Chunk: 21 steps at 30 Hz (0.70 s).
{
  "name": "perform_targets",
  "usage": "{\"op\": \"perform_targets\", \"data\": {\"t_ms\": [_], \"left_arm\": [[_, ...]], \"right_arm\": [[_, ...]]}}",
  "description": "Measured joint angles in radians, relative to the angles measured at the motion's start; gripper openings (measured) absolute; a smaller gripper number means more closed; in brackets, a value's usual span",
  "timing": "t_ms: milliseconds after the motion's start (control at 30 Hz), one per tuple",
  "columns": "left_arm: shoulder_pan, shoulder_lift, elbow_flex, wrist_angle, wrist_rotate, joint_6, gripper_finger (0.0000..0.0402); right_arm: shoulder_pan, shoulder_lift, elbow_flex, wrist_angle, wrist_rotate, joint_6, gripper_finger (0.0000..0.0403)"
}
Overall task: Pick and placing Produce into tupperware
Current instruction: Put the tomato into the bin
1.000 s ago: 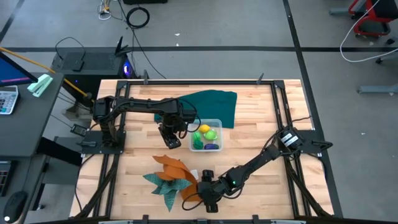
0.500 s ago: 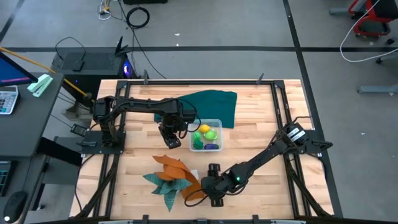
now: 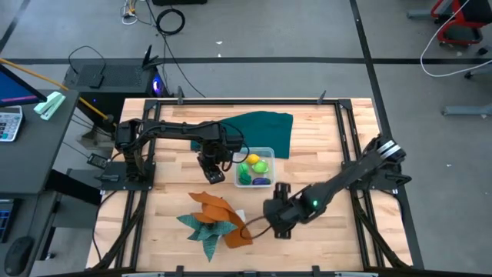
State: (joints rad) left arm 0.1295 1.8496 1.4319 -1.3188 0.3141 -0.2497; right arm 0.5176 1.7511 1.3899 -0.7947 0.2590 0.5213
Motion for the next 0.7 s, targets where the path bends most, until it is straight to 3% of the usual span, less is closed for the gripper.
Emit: {"op": "perform_targets", "data": {"t_ms": [400, 700], "left_arm": [[0.004, -0.02, 0.0, 0.046, -0.012, 0.034, 0.016], [0.129, -0.259, 0.0, 0.038, -0.101, 0.033, 0.0153]], "right_arm": [[-0.187, -0.086, 0.0, -0.103, 0.015, -0.125, 0.0224], [-0.27, -0.086, 0.0, -0.114, 0.001, -0.256, 0.0224]]}}
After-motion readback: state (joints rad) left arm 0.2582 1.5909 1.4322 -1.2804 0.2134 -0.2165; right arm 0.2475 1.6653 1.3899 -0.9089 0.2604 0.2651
